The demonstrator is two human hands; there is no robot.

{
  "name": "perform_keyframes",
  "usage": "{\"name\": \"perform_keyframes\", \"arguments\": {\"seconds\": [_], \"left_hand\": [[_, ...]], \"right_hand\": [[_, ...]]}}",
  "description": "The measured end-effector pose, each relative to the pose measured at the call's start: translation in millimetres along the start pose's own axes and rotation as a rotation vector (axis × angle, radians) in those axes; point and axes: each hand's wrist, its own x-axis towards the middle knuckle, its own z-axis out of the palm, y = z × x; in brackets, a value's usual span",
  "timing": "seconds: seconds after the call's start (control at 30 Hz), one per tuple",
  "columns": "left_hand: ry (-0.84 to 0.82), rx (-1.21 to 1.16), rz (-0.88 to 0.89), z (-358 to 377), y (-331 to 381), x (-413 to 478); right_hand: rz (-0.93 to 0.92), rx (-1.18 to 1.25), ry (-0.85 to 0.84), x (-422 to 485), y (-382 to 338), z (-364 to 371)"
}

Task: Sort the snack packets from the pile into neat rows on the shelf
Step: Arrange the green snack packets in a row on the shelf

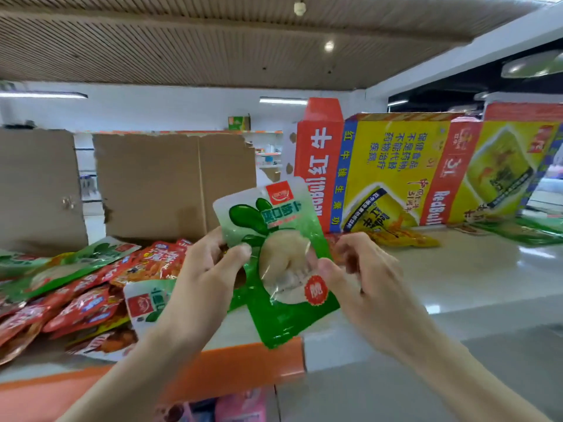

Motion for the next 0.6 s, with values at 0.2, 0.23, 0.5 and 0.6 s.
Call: {"name": "perform_keyframes", "arguments": {"seconds": [0.2, 0.23, 0.5, 0.6], "left_hand": [[-0.139, -0.121, -0.019, 96.7, 7.0, 15.9], [-0.139, -0.12, -0.023, 117.1, 6.8, 17.1], [-0.236, -0.106, 0.024, 283.1, 23.0, 13.0], [-0.288, -0.126, 0.006, 333.9, 19.5, 11.0]], "right_hand": [[0.203, 0.438, -0.16, -20.8, 68.4, -80.2], [0.217, 0.462, -0.159, -26.6, 78.2, -96.3], [0.341, 0.384, -0.069, -79.1, 160.4, -217.4], [0.384, 0.408, -0.046, -97.5, 189.9, -261.1]]}}
